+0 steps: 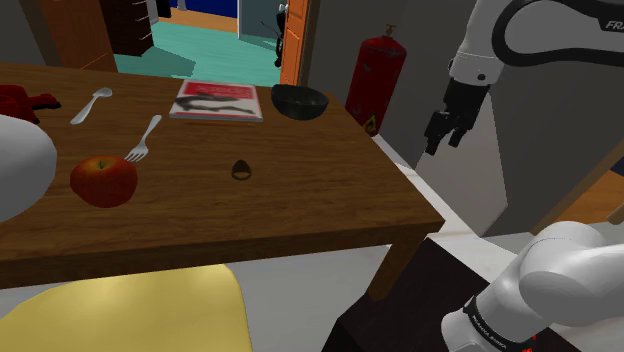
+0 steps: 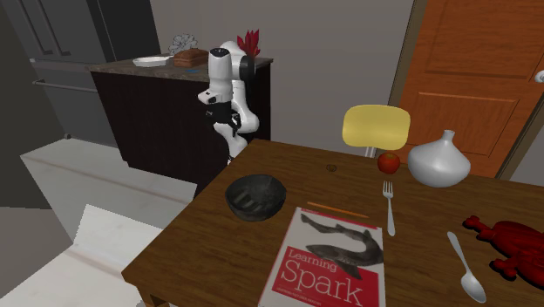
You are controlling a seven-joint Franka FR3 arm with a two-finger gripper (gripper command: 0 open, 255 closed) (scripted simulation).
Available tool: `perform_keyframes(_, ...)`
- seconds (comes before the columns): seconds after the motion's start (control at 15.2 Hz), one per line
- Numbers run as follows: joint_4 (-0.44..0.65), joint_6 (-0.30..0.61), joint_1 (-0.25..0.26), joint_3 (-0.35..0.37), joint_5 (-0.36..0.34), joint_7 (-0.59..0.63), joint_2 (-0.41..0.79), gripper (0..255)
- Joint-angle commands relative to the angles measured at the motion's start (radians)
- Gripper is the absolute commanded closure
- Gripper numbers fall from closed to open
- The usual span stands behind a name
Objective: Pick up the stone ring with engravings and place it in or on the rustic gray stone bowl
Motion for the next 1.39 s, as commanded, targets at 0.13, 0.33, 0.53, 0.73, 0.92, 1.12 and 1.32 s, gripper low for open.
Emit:
perform_keyframes(0.13,0.007,0.026,0.018,0.045,0.022,0.046,0.018,0)
perform_keyframes(0.33,0.026,0.065,0.043,0.111,0.049,0.114,0.055,0)
perform_keyframes(0.53,0.055,0.103,0.064,0.178,0.067,0.182,0.101,0)
perform_keyframes(0.73,0.093,0.139,0.080,0.244,0.075,0.251,0.156,0)
perform_keyframes(0.92,0.142,0.172,0.091,0.311,0.073,0.322,0.220,0)
perform_keyframes(1.12,0.200,0.199,0.098,0.378,0.057,0.395,0.292,0)
perform_keyframes(1.32,0.269,0.220,0.101,0.445,0.026,0.473,0.373,0)
